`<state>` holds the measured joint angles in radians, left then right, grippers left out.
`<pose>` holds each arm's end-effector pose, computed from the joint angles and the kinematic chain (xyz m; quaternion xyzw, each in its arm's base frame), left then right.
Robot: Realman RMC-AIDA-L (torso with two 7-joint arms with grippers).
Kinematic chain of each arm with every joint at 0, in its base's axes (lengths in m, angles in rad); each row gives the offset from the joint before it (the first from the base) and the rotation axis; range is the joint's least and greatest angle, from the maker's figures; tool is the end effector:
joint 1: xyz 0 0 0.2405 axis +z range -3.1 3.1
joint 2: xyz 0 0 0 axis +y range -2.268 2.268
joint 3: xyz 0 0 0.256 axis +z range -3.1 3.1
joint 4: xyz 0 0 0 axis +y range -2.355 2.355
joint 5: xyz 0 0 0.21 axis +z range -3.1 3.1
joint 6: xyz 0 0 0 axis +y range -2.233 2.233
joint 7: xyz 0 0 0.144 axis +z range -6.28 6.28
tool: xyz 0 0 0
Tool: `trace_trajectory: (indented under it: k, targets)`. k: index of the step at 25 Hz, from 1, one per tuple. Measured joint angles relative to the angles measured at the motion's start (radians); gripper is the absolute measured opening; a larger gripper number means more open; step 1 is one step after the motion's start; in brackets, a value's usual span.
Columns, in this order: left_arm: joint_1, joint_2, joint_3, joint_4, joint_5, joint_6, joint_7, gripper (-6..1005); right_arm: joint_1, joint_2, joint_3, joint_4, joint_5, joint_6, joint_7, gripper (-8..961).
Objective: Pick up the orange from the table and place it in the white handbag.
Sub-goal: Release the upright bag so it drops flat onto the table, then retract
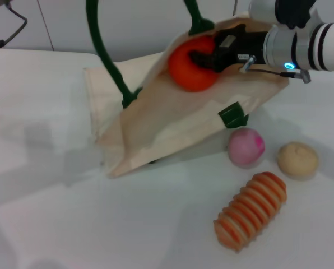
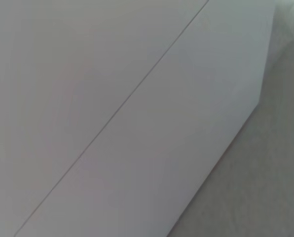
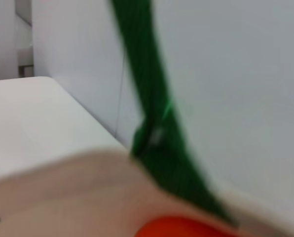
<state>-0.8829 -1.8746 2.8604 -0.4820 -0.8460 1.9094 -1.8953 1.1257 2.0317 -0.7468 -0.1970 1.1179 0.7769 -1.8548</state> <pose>-0.1955 0.3938 0.1311 -0.7812 -0.3467 -0.5166 0.0525 0.1399 0.4762 -0.0571 -0.9482 0.1205 0.1038 0.2750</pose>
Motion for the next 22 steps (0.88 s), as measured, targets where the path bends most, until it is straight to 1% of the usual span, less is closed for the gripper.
trace_trajectory:
  k: [4, 6, 8, 9, 10, 12, 14, 16, 18, 19, 20, 22]
  targets:
    - [0.008, 0.002, 0.001, 0.000, -0.004, 0.000, 0.000, 204, -0.001, -0.005, -0.045, -0.017, -0.001, 0.033, 0.059, 407]
    - [0.014, 0.006, 0.000, 0.000, -0.004, 0.000, -0.001, 290, -0.010, -0.005, -0.107, -0.049, -0.002, 0.052, 0.124, 506]
    - [0.019, 0.009, 0.000, 0.001, -0.009, -0.001, -0.001, 377, -0.031, -0.006, -0.193, -0.103, -0.002, 0.082, 0.204, 605]
    - [0.022, 0.009, -0.001, 0.001, -0.014, -0.001, -0.002, 420, -0.049, -0.007, -0.242, -0.144, -0.002, 0.106, 0.253, 654]
    - [0.024, 0.009, -0.001, 0.002, -0.020, -0.001, -0.003, 438, -0.066, -0.008, -0.277, -0.176, -0.002, 0.128, 0.284, 704]
    - [0.028, 0.009, -0.002, 0.002, -0.030, -0.001, -0.004, 475, -0.115, -0.012, -0.357, -0.263, -0.006, 0.191, 0.359, 766]
    - [0.032, 0.009, -0.002, 0.002, -0.032, -0.001, -0.005, 511, -0.168, -0.016, -0.393, -0.368, -0.036, 0.270, 0.414, 828]
    - [0.036, 0.010, -0.002, 0.002, -0.033, -0.003, -0.005, 511, -0.209, -0.016, -0.393, -0.452, -0.095, 0.352, 0.461, 890]
    - [0.040, 0.011, -0.002, 0.002, -0.033, -0.011, -0.005, 511, -0.241, -0.016, -0.390, -0.515, -0.162, 0.424, 0.512, 891]
    - [0.044, 0.011, -0.001, 0.002, -0.033, -0.018, -0.005, 511, -0.249, -0.016, -0.389, -0.528, -0.185, 0.440, 0.528, 891]
    - [0.047, 0.011, 0.000, 0.002, -0.033, -0.024, -0.005, 511, -0.266, -0.017, -0.384, -0.548, -0.242, 0.456, 0.567, 891]
    - [0.053, 0.011, 0.000, 0.002, -0.033, -0.031, -0.005, 511, -0.277, -0.017, -0.377, -0.557, -0.268, 0.457, 0.585, 890]
